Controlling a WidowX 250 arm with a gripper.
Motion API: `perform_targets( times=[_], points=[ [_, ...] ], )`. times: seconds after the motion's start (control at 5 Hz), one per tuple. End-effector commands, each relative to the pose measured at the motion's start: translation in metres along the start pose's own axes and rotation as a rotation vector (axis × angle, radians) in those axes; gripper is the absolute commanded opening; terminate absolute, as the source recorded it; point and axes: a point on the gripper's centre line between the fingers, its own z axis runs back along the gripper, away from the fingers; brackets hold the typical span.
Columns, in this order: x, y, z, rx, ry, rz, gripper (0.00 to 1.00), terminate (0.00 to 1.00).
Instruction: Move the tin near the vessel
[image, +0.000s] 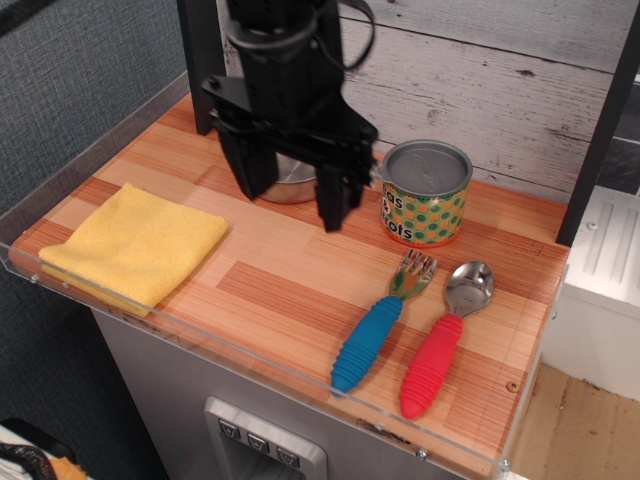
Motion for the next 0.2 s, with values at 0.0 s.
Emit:
perform_targets(
  times=[0.0],
  points=[
    [-0.0069, -0.008, 0.0107, -0.021, -0.004, -0.019, 1.0, 1.0]
  ],
)
